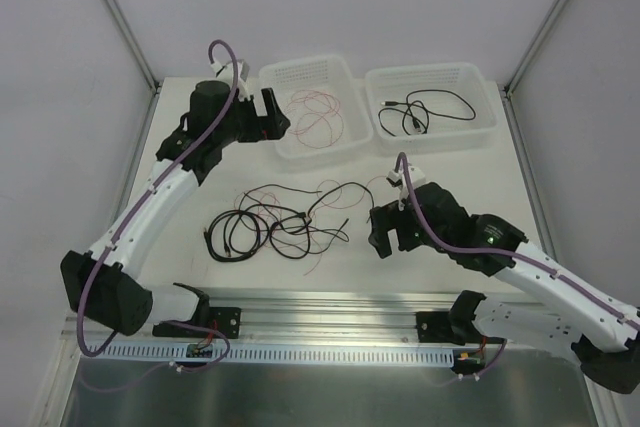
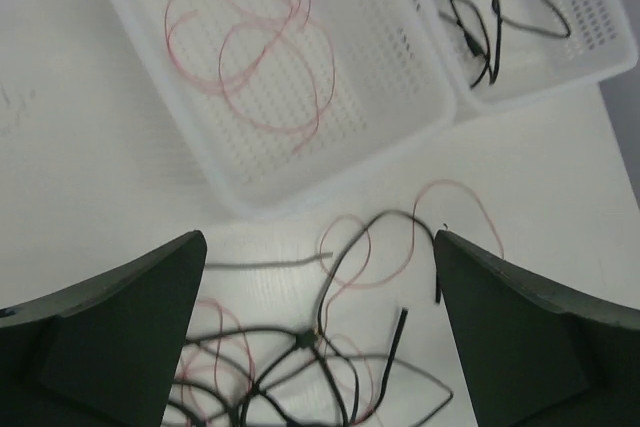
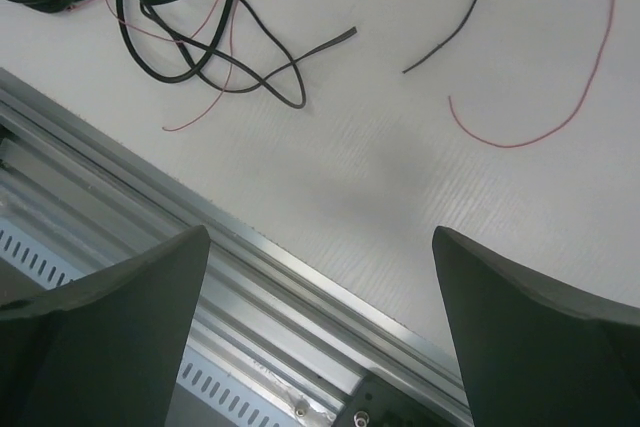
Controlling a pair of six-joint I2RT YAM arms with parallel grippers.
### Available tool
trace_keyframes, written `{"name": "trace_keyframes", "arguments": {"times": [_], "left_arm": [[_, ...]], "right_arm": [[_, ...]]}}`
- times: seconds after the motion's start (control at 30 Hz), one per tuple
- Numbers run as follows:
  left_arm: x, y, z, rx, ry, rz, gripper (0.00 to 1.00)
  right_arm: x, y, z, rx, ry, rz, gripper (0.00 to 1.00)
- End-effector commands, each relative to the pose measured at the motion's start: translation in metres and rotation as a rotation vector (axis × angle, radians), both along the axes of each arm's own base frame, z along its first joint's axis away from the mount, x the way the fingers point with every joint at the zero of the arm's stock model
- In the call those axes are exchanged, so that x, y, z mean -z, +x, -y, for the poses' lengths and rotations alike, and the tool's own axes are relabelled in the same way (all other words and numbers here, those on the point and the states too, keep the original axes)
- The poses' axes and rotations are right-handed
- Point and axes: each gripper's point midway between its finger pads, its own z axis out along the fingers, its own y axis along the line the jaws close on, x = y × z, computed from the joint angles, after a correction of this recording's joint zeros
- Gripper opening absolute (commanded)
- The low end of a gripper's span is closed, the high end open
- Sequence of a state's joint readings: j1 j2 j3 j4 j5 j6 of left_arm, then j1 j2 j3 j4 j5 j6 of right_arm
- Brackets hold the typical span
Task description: Untangle the cables
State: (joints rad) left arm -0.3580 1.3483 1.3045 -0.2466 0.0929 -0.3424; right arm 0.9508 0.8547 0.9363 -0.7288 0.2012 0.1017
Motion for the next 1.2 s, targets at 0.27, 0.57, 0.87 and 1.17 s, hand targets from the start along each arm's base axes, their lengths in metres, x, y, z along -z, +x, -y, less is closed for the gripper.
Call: {"name": "trace_keyframes", "arguments": {"times": [0.27,0.57,0.87,1.17], "left_arm": [[0.179,-0.13,-0.062,-0.217,0.094,-0.517,0.86],[0.226,-0.135,-0.069,-0.334,0.095,-0.631,0.61],[0.259,-0.133,-0.063,-0.345,0.148,-0.707,0.36],[0.222,-0.134,-0.041,-0.209,0.168,-0.598,0.0]], "right_arm": [[0.017,-0.006,-0.059,-0.103,0.101,-0.147,0.95],[0.029,-0.014,-0.071,-0.128,0.065,-0.182,0.94],[0.037,-0.02,-0.067,-0.12,0.038,-0.179,0.94],[0.035,-0.02,-0.061,-0.108,0.033,-0.158,0.94]]}}
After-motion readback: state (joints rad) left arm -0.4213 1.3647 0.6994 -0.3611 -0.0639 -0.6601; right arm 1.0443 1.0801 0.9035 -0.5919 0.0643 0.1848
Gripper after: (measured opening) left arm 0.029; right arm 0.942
